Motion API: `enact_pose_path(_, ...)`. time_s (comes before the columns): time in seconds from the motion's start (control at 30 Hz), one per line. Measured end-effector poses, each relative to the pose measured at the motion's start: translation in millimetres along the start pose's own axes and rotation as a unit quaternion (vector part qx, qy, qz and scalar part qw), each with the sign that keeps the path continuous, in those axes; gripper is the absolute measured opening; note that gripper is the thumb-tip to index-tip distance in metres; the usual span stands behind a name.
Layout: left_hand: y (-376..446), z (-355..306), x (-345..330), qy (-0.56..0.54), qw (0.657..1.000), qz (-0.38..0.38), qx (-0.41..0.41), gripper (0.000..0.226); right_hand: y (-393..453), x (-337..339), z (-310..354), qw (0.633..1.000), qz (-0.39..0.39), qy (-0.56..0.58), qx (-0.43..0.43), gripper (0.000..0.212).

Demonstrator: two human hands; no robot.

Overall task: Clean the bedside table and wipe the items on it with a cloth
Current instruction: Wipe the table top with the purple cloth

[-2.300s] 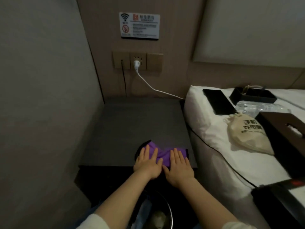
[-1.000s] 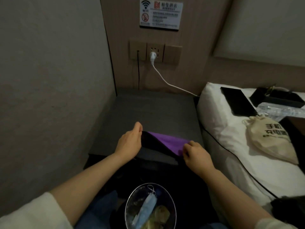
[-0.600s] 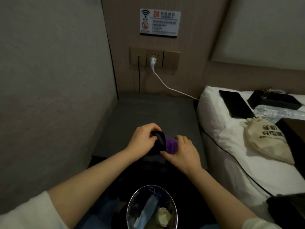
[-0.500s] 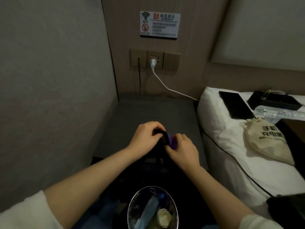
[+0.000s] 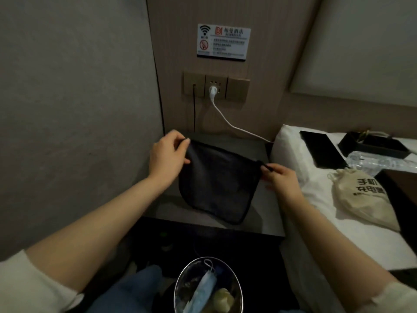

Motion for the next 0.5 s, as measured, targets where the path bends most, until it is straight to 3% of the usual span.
enact_pose_path(0.13, 16.3, -17.3, 19.9, 0.000, 0.998, -0.037, -0.055, 0.014, 12.7, 2.8, 41.6, 0.997, 0.014, 0.045, 0.068, 0.021)
enact_pose_path(0.23, 5.3, -14.1, 22.1, -0.010, 0.997, -0.012, -0.073, 0.011, 11.3, 1.4, 45.3, 0.995, 0.022, 0.012, 0.102, 0.022)
enact_pose_path(0.37, -39.4, 23.8, 12.2, 0.036, 0.996, 0.081, -0.032, 0.010, -3.2, -5.4, 5.1, 0.987, 0.072, -0.118, 0.079, 0.017)
enact_pose_path(0.5, -91.1, 65.1, 7.4, 0.093, 0.966, 0.233, 0.057, 0.014, -18.8, -12.8, -58.4, 0.941, 0.198, -0.274, -0.021, 0.025)
Point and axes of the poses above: each hand's wrist, its own y-axis towards the middle knuckle, its own x-axis out of the back of the hand, z = x × y, the point moved 3 cm from there along y, towards the middle knuckle, and after that the axes turned 8 degrees about -y, right-handed, at the moved point
